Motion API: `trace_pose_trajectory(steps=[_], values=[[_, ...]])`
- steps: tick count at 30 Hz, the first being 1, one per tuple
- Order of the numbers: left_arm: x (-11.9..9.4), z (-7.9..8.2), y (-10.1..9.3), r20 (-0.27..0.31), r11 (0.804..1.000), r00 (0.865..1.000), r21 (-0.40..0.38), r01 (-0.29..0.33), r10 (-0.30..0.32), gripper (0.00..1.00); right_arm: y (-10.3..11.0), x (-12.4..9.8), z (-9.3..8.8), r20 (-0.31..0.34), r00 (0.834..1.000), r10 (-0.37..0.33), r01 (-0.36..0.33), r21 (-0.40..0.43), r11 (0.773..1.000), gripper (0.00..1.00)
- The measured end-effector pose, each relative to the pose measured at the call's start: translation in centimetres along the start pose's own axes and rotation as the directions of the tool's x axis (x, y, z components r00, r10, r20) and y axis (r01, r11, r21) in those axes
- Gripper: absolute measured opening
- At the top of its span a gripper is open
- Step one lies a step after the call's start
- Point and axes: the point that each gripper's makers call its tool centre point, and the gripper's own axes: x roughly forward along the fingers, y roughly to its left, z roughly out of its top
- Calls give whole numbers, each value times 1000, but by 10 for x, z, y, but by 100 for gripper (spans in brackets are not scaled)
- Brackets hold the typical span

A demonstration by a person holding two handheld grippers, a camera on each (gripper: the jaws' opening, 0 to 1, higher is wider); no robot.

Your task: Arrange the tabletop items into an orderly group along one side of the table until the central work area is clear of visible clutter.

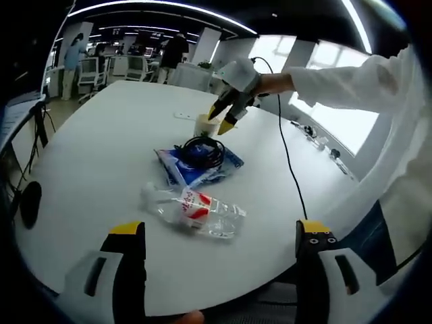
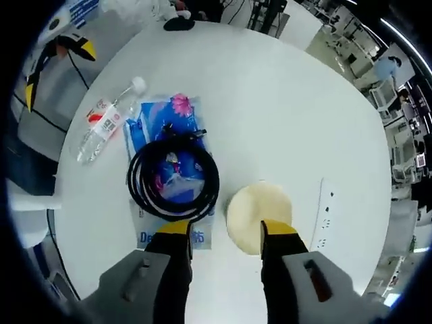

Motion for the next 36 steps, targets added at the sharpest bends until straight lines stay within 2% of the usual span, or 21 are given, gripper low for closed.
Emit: trace_pose_trajectory(steps=[3,9,13,16,24,31,36], values=[[1,-2,-2,-6,1000,1000,6,4,-4,95,-2,-5,0,6,1000,-26,26,8,1000,49],[1,2,-8,3,1000,1000,16,10,-10,95,-10,-21,7,59,994,-89,86,52,995,51],[2,2,-13,4,999,1000,31,14,-15,95,-8,-35,13,112,988,-109,100,86,991,53],[2,2,-15,7,999,1000,35,17,-17,95,-4,-41,12,122,985,-124,112,100,989,55],[3,-1,-23,8,999,1000,48,20,-20,95,11,-51,1,135,982,-134,118,120,986,57],[2,-3,-29,7,998,1000,53,20,-20,95,25,-58,-6,187,973,-133,92,212,973,57],[2,-3,-33,6,998,1000,57,17,-17,95,34,-64,-12,200,970,-135,85,239,967,58]])
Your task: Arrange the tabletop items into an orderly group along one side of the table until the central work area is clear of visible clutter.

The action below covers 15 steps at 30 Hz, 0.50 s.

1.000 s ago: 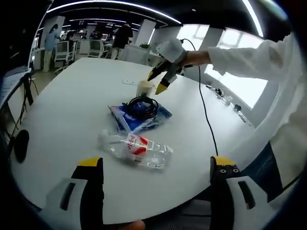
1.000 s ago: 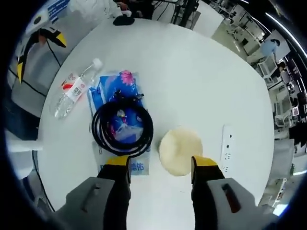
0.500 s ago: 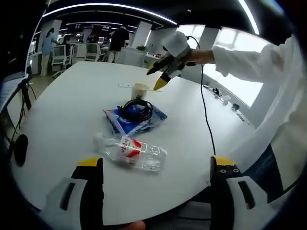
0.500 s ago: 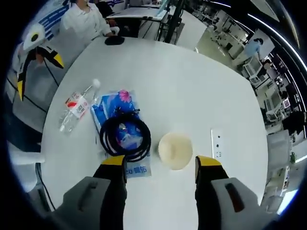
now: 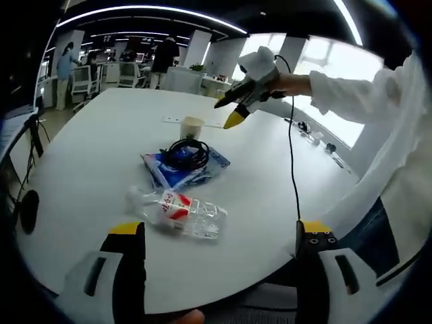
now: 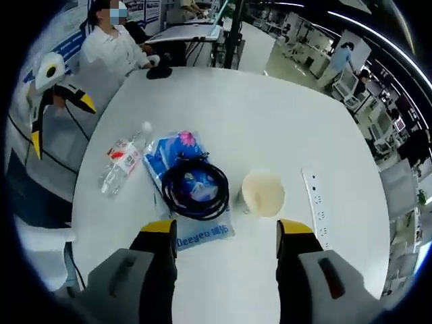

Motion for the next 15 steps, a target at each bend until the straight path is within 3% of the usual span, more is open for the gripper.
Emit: trace_pose_trajectory(steps=[8,15], values=[[-1,-4,0,-29,999,1000,47,-9,10,96,12,-12,4,67,998,-8,2,82,997,58],[-8,1,8,8,998,999,43,-41,41,99,28,-15,2,141,990,1,-34,234,972,57]])
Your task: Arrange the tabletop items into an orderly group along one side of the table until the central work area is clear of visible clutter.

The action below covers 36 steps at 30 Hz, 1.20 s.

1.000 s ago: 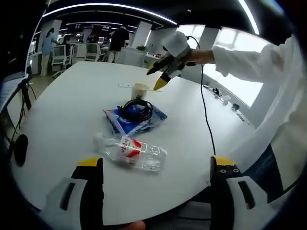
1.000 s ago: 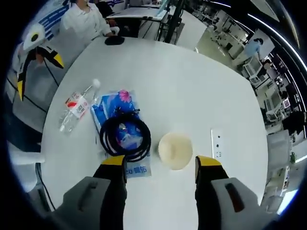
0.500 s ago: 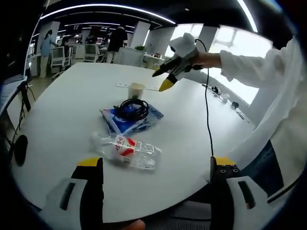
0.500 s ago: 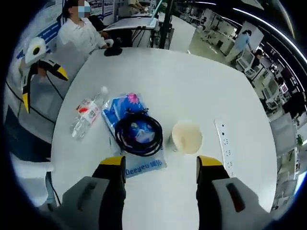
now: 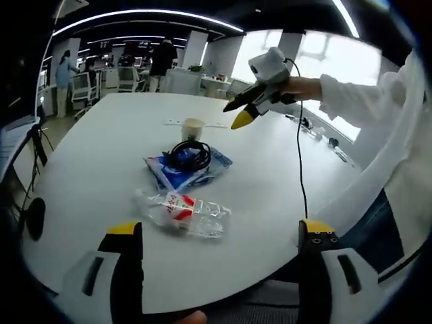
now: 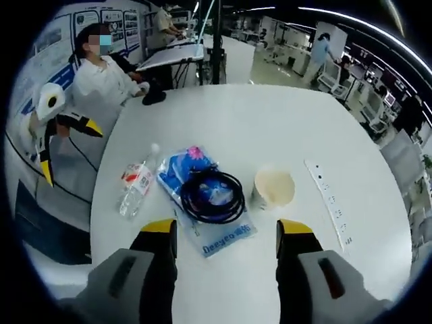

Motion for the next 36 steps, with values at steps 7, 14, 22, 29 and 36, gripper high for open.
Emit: trace_pose_trajectory(steps=[7,14,22,29,36], values=[[-2,0,9,14,999,999,8,-49,49,100,7,-3,-8,47,999,5,-11,121,993,56],[-3,-2,15,10,996,997,27,-83,83,100,9,-4,-9,107,994,-3,-24,246,969,54],[-3,-3,18,39,984,988,92,-152,149,100,10,5,-17,126,992,-4,-41,353,935,55],[-10,3,20,103,986,983,44,-159,153,100,12,10,-16,160,987,15,-90,472,877,56],[-15,11,24,174,986,970,-28,-165,167,100,12,15,-18,162,986,24,-103,499,861,55]])
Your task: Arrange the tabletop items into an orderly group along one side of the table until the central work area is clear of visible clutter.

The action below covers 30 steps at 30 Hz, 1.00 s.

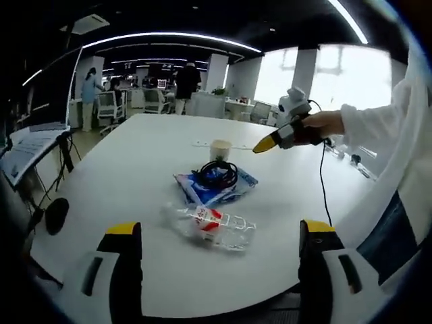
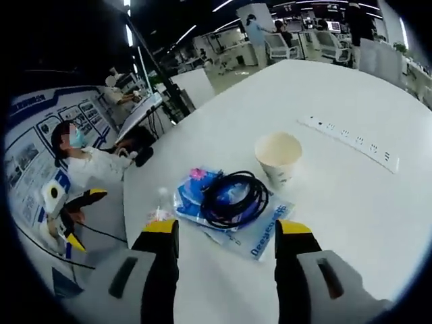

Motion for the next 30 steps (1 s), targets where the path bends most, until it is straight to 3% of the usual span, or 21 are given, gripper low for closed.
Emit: trace_pose_trajectory(steps=[18,23,25,30], values=[[2,-23,-10,-53,1000,999,7,10,-10,100,-1,17,-8,-2,999,40,-39,157,987,54],[-1,-22,-9,-27,999,1000,33,-7,8,100,-3,24,-12,-12,999,48,-44,223,974,54],[-1,-21,-8,-21,999,1000,35,-11,11,100,-2,26,-14,-14,999,49,-43,280,959,54],[-3,-16,-9,16,999,1000,38,-11,10,100,-3,32,-14,-12,998,56,-49,323,945,55]])
